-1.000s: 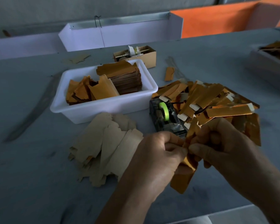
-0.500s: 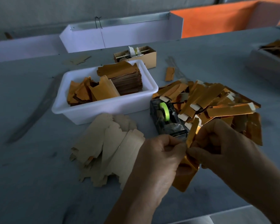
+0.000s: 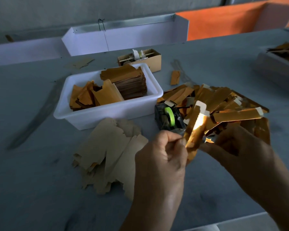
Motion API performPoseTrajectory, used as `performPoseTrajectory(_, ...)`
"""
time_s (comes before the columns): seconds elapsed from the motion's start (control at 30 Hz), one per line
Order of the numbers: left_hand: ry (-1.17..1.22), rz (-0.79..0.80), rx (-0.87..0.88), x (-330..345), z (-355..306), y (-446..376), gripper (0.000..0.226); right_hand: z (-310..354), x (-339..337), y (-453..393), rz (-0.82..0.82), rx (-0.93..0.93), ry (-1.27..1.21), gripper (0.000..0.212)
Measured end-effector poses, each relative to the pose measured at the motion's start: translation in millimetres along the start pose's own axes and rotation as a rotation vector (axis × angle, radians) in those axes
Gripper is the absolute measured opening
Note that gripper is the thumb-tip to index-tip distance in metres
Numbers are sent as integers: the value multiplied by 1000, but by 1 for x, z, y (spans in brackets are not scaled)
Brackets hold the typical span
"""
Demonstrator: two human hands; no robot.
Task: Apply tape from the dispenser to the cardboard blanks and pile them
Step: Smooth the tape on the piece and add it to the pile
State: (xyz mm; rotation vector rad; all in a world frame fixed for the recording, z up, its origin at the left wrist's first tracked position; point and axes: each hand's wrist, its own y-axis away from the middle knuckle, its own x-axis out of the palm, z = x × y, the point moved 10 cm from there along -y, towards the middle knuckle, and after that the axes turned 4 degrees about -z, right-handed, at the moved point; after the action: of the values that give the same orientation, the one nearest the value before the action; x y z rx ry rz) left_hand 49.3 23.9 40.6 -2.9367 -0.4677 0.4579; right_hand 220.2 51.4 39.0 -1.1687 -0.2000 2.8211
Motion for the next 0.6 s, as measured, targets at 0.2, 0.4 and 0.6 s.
performPoseTrajectory(0.2, -6, 64, -46, 14, 7, 4, 10, -8, 43, 10, 223, 196, -597, 51)
performPoseTrajectory(0.4, 206, 167, -268, 17, 27, 1, 14, 7, 43, 7, 229, 178, -717, 27)
performPoseTrajectory(0.6, 580, 295, -617, 29, 47, 7, 6, 13, 43, 3, 297, 83, -706, 18)
